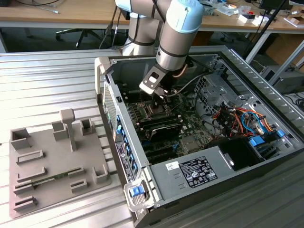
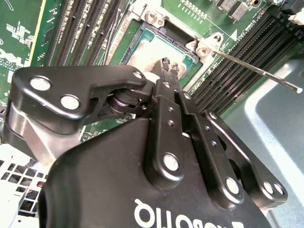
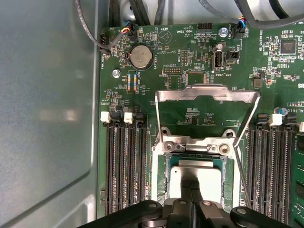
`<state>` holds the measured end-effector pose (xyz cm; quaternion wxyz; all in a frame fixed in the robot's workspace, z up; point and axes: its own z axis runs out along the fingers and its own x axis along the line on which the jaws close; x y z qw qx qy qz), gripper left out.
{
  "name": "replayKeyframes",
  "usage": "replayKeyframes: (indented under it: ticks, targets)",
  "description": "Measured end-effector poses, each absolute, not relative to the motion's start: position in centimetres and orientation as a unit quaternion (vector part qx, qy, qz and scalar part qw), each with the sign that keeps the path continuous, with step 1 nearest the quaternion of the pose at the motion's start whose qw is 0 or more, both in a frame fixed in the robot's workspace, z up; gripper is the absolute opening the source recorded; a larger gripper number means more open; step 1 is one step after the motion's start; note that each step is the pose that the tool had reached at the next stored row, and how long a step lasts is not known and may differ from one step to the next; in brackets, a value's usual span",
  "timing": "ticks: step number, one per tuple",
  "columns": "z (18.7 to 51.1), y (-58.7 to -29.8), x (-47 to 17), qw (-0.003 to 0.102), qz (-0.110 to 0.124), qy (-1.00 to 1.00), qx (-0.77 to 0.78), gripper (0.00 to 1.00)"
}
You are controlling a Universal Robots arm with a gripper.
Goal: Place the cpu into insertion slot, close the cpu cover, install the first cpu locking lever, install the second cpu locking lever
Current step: 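Place the cpu into insertion slot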
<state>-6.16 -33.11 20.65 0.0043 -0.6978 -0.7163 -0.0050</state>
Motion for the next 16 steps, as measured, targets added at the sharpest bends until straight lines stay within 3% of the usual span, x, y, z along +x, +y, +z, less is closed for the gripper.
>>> replayKeyframes:
  ticks: [9, 16]
  targets:
    - [21.3, -33.1, -4.2, 0.007, -0.002, -0.716, -0.698, 0.11]
    - [24.9, -33.1, -4.1, 0.007, -0.002, -0.716, -0.698, 0.11]
